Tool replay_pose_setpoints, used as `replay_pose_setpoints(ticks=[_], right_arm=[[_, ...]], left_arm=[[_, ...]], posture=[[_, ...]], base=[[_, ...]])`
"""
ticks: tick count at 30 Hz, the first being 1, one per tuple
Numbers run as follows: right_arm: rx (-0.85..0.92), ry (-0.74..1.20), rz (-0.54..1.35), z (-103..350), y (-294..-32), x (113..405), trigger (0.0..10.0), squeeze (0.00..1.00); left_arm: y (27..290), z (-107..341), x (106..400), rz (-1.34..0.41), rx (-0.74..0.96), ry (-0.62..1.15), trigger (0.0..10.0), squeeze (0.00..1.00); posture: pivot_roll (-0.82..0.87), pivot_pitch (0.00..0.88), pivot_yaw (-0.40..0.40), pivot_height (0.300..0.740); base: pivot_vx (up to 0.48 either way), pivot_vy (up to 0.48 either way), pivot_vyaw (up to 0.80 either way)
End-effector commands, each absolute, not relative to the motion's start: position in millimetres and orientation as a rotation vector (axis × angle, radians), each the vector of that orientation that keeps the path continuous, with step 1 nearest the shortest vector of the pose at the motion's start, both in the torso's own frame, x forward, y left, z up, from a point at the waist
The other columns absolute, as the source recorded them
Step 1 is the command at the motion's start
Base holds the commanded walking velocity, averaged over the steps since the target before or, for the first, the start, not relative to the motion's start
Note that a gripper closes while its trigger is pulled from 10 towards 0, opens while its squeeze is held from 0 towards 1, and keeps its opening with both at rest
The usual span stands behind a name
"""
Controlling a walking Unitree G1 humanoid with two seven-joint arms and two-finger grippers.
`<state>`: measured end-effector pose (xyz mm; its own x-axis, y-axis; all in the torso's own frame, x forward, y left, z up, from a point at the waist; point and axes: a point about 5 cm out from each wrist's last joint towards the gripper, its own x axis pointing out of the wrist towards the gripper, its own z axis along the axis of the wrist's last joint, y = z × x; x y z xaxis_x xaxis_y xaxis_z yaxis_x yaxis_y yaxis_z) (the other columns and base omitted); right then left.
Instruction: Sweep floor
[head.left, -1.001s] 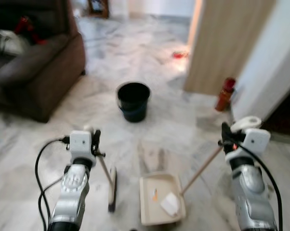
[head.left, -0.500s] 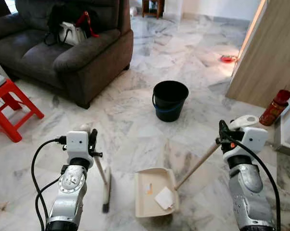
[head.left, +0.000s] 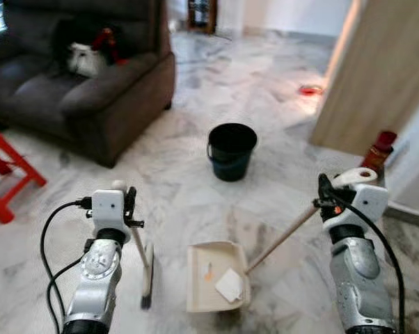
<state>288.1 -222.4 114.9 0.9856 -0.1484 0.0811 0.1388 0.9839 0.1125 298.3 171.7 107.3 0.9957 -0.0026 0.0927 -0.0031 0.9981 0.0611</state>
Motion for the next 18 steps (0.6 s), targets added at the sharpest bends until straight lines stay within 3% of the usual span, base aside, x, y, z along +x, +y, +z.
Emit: replay_pose_setpoints(ticks=[1,18], right_arm=[[0.117,-0.141,-0.120,125.4,-214.8,292.0,10.0,0.00],[0.116,-0.165,-0.115,131.1,-213.4,293.3,10.0,0.00]], left_arm=[[178.6,114.4,299.0,0.018,0.082,-0.120,10.0,0.00],[175.1,114.2,299.8,0.004,0.079,-0.122,10.0,0.00]], posture=[[0.00,0.082,0.012,0.740],[0.00,0.060,0.016,0.740]], base=[[0.341,0.000,0.00],[0.356,0.000,0.00]])
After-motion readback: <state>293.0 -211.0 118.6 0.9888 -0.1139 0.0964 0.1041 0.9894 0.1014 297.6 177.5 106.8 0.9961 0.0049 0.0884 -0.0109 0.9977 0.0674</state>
